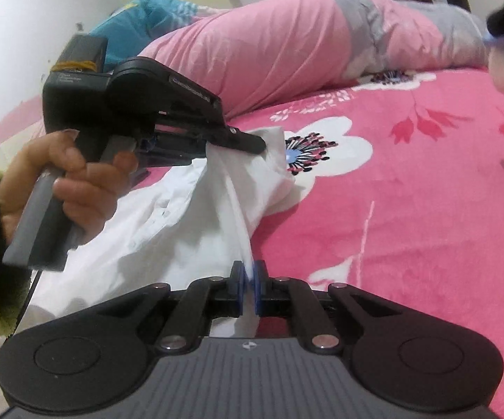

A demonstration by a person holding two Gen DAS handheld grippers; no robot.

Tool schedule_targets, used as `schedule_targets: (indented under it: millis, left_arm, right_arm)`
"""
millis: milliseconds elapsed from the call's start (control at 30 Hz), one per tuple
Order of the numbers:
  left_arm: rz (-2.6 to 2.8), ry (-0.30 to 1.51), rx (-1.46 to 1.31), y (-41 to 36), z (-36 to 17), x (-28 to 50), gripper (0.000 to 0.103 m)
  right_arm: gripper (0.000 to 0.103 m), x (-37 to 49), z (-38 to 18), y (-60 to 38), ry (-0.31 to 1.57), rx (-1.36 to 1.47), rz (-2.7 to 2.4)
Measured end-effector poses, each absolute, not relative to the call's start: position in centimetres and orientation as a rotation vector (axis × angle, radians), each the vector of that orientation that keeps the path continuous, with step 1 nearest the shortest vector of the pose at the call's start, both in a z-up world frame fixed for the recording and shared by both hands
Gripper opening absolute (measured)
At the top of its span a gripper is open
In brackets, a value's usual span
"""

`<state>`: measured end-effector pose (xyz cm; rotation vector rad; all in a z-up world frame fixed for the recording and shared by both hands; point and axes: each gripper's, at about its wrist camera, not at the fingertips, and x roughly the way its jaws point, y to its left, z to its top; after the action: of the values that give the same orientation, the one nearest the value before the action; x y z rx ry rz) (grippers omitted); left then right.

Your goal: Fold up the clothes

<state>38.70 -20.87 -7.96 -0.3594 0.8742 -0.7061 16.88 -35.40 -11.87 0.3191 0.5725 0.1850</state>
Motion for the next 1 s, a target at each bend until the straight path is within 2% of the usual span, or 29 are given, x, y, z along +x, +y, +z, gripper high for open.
schedule_targets:
  millis: [167, 467, 533, 567, 633, 833, 1000]
  left_arm:
    - [-0.762, 0.830, -0.623, -17.4, -9.2, 39.3, 0.000]
    - [-0.818, 0.935, -0.694, -17.1, -11.1, 41.1, 0.001]
    - [-0.798, 0.992, -0.737, -17.1, -11.9, 41.8, 0.014]
    - [-0.772, 1.013, -0.751, -17.0, -12.1, 42.1, 0.031]
    - [-0.713, 1.001, -0.754, -16.5, -11.8, 42.0, 0.035]
    - [-0.669, 0.854, -0.713, -11.2, -5.1, 38.4, 0.038]
    - [-0.566, 0.690, -0.575, -2.8, 3.0, 30.7, 0.045]
  right_arm:
    - [0.003, 16.8, -11.9, -34.7, 0.579, 0.265, 0.195]
    - [0.006, 16.8, -12.6, -37.7, 0.583, 0.448, 0.196]
    - [0.005, 17.0, -13.1, -38.6, 0.586, 0.504, 0.195]
    - [0.005, 17.2, -13.5, -39.2, 0.591, 0.544, 0.204]
    - [0.005, 17.5, -14.4, -40.5, 0.601, 0.628, 0.223]
    - [0.004, 17.7, -15.6, -42.0, 0.598, 0.731, 0.246]
    - [0.004, 17.7, -15.8, -42.0, 0.600, 0.739, 0.249]
